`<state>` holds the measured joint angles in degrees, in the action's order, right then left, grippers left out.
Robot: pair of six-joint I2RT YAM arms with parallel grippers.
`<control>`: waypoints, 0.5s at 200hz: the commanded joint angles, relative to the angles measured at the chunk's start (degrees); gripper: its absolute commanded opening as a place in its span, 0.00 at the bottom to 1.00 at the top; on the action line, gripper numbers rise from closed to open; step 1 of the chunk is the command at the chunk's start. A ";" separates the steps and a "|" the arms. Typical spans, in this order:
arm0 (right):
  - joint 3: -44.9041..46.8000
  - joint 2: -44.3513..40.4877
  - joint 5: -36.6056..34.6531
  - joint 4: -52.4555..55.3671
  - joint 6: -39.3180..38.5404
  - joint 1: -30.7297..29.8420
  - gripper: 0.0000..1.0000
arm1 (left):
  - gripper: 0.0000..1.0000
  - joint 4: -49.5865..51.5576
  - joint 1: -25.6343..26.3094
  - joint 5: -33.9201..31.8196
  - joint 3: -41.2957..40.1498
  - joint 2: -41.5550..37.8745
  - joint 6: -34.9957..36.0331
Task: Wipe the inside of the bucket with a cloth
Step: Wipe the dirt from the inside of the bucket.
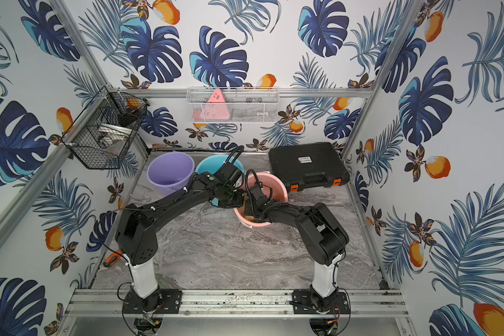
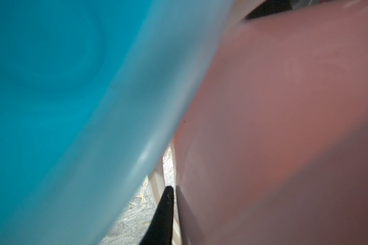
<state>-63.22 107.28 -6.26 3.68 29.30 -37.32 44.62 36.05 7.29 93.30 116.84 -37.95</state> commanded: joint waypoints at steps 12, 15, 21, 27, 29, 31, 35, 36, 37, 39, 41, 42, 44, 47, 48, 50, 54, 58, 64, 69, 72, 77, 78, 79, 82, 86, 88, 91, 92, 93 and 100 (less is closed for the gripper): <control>-3.74 1.19 19.48 2.68 -10.77 -0.49 0.00 | 0.00 2.30 1.26 5.20 0.23 0.06 4.78; -3.67 1.07 19.98 3.18 -11.38 -0.47 0.00 | 0.00 2.31 1.23 4.74 0.32 0.06 4.74; -3.45 0.69 21.22 3.98 -12.52 -0.47 0.00 | 0.00 2.53 1.21 3.78 0.47 0.06 4.57; -3.19 0.20 22.27 4.89 -13.70 -0.50 0.00 | 0.00 2.66 1.21 2.81 0.57 -0.12 4.40; -3.15 0.10 22.61 5.21 -14.04 -0.48 0.00 | 0.00 2.68 1.26 2.53 0.62 -0.12 4.38; -3.10 -0.13 22.74 5.55 -14.45 -0.47 0.00 | 0.00 2.67 1.22 2.24 0.65 -0.18 4.32; -3.05 -0.45 23.04 6.28 -15.19 -0.47 0.00 | 0.00 2.74 1.22 1.71 0.70 -0.25 4.23; -3.05 -0.52 23.18 6.53 -15.35 -0.47 0.00 | 0.00 2.75 1.26 1.65 0.68 -0.27 4.22; -3.05 -0.60 23.24 6.70 -15.47 -0.47 0.00 | 0.00 2.75 1.24 1.44 0.67 -0.28 4.21; -3.09 -0.74 23.45 7.24 -15.87 -0.47 0.00 | 0.00 2.75 1.26 1.18 0.71 -0.29 4.14; -3.13 -0.93 23.65 7.64 -16.18 -0.47 0.00 | 0.00 2.82 1.29 0.96 0.74 -0.29 4.12; -3.13 -1.02 23.75 7.91 -16.37 -0.52 0.00 | 0.00 2.83 1.25 0.83 0.79 -0.29 4.12; -3.13 -1.13 23.88 8.33 -16.75 -0.48 0.00 | 0.00 2.97 1.22 0.52 0.87 -0.29 4.12; -3.18 -1.40 23.92 9.06 -17.23 -0.47 0.00 | 0.00 3.16 1.28 0.09 1.05 -0.29 4.12; -3.25 -1.48 23.88 9.32 -17.37 -0.47 0.00 | 0.00 3.22 1.33 -0.08 1.07 -0.29 4.12; -3.23 -1.64 23.85 9.81 -17.66 -0.52 0.00 | 0.00 3.26 1.33 -0.43 1.20 -0.29 4.12; -3.35 -1.84 23.67 10.92 -18.26 -0.48 0.00 | 0.00 3.63 1.31 -1.14 1.39 -0.21 4.12; -3.47 -2.09 23.46 11.91 -18.83 -0.43 0.00 | 0.00 3.83 1.33 -1.69 1.51 -0.21 4.12; -3.64 -2.37 22.86 13.42 -19.61 -0.40 0.00 | 0.00 3.97 1.45 -2.52 1.63 -0.27 4.12; -3.82 -2.57 22.19 14.62 -20.15 -0.40 0.00 | 0.00 4.04 1.39 -3.07 1.64 -0.29 4.03; -3.96 -2.70 21.77 15.28 -20.46 -0.40 0.00 | 0.00 4.00 1.47 -3.33 1.65 -0.37 3.95; -4.13 -2.85 20.94 16.41 -21.03 -0.41 0.00 | 0.00 4.04 1.40 -3.67 1.71 -0.38 3.94; -4.16 -2.91 20.72 16.65 -21.08 -0.44 0.00 | 0.00 4.01 1.40 -3.77 1.71 -0.38 3.90; -4.18 -2.93 20.52 16.85 -21.19 -0.46 0.00 | 0.00 4.04 1.39 -3.86 1.71 -0.38 3.88; -4.26 -3.08 20.02 17.48 -21.40 -0.39 0.00 | 0.00 4.07 1.40 -4.12 1.80 -0.48 3.86; -4.35 -3.25 19.05 18.16 -21.70 -0.43 0.00 | 0.00 4.14 1.39 -4.47 1.83 -0.47 3.85; -4.43 -3.34 18.56 18.48 -21.84 -0.40 0.00 | 0.00 4.20 1.43 -4.63 1.88 -0.47 3.83; -4.57 -3.46 17.65 19.06 -22.06 -0.41 0.00 | 0.00 4.35 1.39 -4.79 1.93 -0.47 3.77; -4.65 -3.52 17.36 19.25 -22.12 -0.40 0.00 | 0.00 4.39 1.39 -4.90 2.00 -0.47 3.77; -4.73 -3.54 17.09 19.43 -22.15 -0.39 0.00 | 0.00 4.40 1.43 -5.00 1.99 -0.43 3.77; -5.22 -3.89 13.59 20.95 -22.10 -0.40 0.00 | 0.00 4.70 1.42 -5.64 2.15 -0.50 3.77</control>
<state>-66.98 104.53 8.38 18.79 12.51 -37.12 50.70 36.73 1.26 94.87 116.01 -38.35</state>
